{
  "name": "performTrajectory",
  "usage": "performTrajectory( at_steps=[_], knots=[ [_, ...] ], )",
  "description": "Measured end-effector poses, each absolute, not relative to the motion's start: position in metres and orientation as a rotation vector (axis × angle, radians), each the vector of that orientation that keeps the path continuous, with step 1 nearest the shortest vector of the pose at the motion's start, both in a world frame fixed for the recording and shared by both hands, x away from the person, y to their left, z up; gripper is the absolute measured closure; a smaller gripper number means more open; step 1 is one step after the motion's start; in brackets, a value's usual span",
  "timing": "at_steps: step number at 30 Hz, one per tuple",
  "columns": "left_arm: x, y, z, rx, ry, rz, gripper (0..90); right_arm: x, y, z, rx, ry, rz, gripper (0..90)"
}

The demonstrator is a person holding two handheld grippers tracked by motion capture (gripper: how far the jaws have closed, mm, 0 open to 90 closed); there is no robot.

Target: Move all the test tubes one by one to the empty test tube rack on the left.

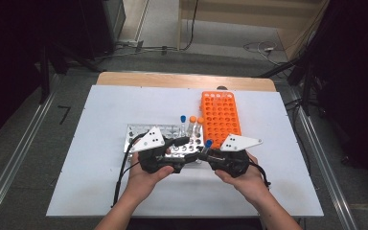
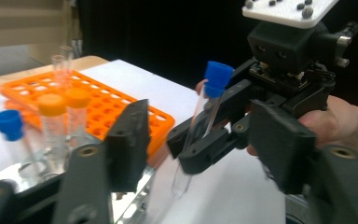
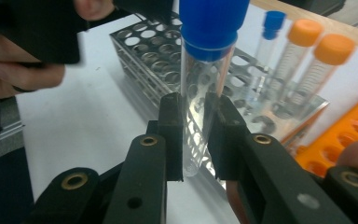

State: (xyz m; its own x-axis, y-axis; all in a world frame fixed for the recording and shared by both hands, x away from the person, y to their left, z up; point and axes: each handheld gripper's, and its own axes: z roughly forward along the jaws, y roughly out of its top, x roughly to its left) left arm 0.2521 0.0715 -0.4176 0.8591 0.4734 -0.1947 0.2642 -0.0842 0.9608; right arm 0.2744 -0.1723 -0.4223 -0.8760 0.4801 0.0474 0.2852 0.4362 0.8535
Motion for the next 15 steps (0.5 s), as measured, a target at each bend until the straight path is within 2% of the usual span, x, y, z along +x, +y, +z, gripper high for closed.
performTrajectory(
  at_steps=[15],
  knots=[
    [0.252,0.061,-0.418,1.707,0.521,0.137,66.5,0.26,-0.152,-0.424,0.596,2.558,1.441,74.4]
  ],
)
